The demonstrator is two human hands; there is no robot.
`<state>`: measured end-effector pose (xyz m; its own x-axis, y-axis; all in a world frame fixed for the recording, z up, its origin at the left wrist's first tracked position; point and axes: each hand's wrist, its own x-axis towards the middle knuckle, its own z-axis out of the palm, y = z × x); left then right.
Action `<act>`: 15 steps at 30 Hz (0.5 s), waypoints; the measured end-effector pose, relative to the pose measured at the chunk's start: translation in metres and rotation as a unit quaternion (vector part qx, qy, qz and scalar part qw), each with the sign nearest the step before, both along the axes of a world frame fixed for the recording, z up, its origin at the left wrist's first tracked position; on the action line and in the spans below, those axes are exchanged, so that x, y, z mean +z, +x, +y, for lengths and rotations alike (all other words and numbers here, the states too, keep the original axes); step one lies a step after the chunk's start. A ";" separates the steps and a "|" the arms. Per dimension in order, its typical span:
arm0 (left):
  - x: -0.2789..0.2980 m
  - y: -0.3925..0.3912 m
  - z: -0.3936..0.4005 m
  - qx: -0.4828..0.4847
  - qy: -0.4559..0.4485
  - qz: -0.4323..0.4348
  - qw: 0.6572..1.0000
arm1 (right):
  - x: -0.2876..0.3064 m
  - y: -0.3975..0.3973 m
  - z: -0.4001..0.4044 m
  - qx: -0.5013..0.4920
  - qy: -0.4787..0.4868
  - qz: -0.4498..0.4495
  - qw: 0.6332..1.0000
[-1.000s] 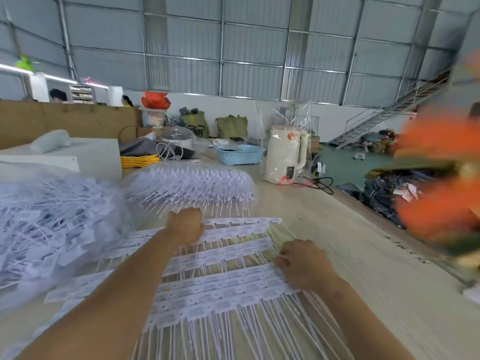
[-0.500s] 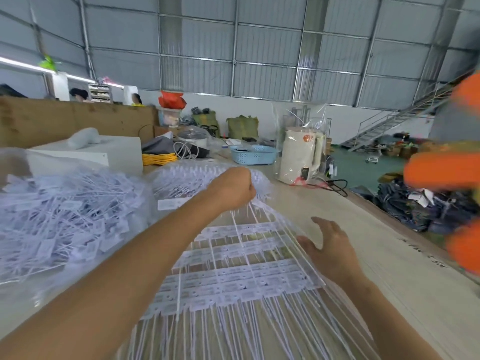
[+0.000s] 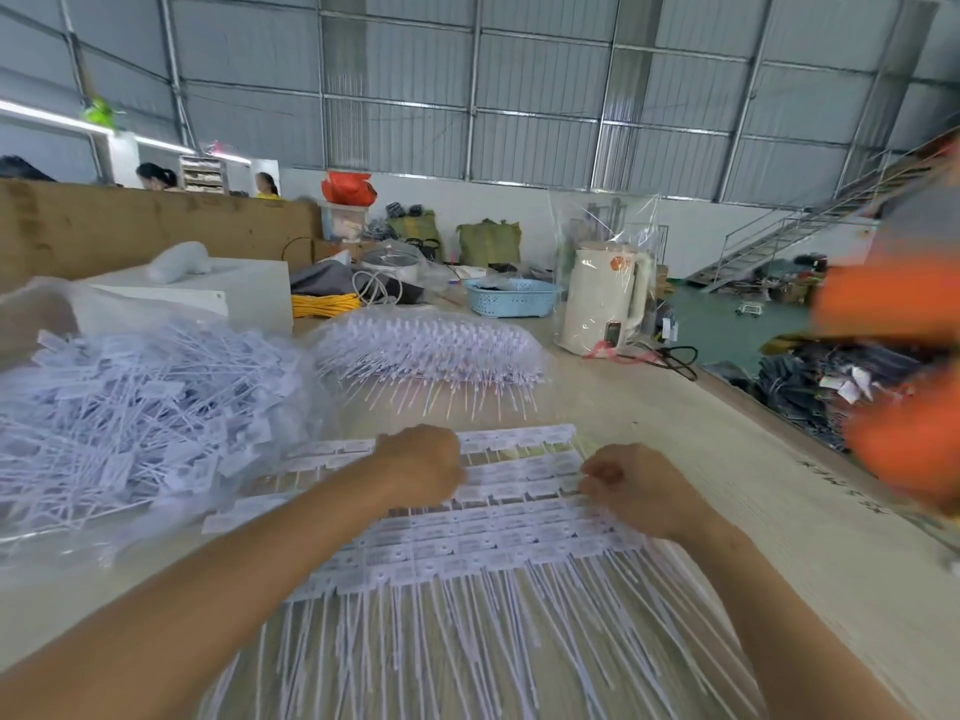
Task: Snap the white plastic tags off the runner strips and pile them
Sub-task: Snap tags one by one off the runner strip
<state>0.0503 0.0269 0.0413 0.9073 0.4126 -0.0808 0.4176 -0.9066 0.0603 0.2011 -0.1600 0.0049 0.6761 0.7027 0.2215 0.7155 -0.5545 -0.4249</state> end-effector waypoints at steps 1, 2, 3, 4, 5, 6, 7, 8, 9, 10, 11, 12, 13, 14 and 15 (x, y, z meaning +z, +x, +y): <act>-0.005 0.009 -0.007 -0.010 -0.011 -0.038 0.999 | -0.003 -0.001 0.002 -0.022 -0.025 -0.032 0.999; -0.010 0.017 -0.013 -0.026 -0.022 -0.065 0.997 | -0.006 -0.002 0.003 -0.035 -0.044 -0.045 0.997; -0.016 0.027 -0.019 -0.039 -0.037 -0.078 0.996 | -0.009 -0.001 0.004 -0.039 -0.049 -0.044 0.997; -0.020 0.035 -0.024 -0.049 -0.056 -0.081 0.994 | -0.011 -0.001 0.005 -0.039 -0.041 -0.034 0.998; -0.025 0.042 -0.030 -0.056 -0.071 -0.077 0.993 | -0.012 -0.002 0.005 -0.040 -0.022 -0.022 0.999; -0.030 0.048 -0.034 -0.060 -0.078 -0.071 0.993 | -0.012 -0.002 0.005 -0.044 0.004 -0.015 0.999; -0.033 0.053 -0.037 -0.059 -0.084 -0.069 0.992 | -0.012 -0.002 0.005 -0.050 0.029 -0.012 0.998; -0.037 0.058 -0.038 -0.055 -0.094 -0.079 0.991 | -0.012 -0.001 0.004 -0.055 0.046 -0.015 0.997; -0.039 0.061 -0.037 -0.052 -0.110 -0.099 0.988 | -0.012 -0.001 0.005 -0.059 0.055 -0.023 0.996; -0.040 0.062 -0.035 -0.054 -0.129 -0.119 0.983 | -0.013 0.000 0.005 -0.061 0.060 -0.032 0.996; -0.040 0.062 -0.031 -0.062 -0.151 -0.136 0.977 | -0.012 0.001 0.005 -0.066 0.066 -0.034 0.995; -0.039 0.061 -0.027 -0.072 -0.176 -0.155 0.969 | -0.011 0.002 0.004 -0.074 0.075 -0.027 0.994; -0.036 0.058 -0.023 -0.083 -0.206 -0.172 0.960 | -0.009 0.003 0.004 -0.082 0.085 -0.006 0.993; -0.034 0.055 -0.019 -0.093 -0.231 -0.187 0.950 | -0.006 0.004 0.004 -0.087 0.101 0.026 0.991; -0.031 0.053 -0.016 -0.103 -0.244 -0.198 0.944 | -0.004 0.004 0.003 -0.084 0.131 0.067 0.985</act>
<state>0.1031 0.0114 0.0100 0.9633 0.2254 0.1455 0.0932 -0.7896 0.6065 0.2051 -0.1566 0.0014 0.8137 0.5085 0.2816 0.5506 -0.5188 -0.6540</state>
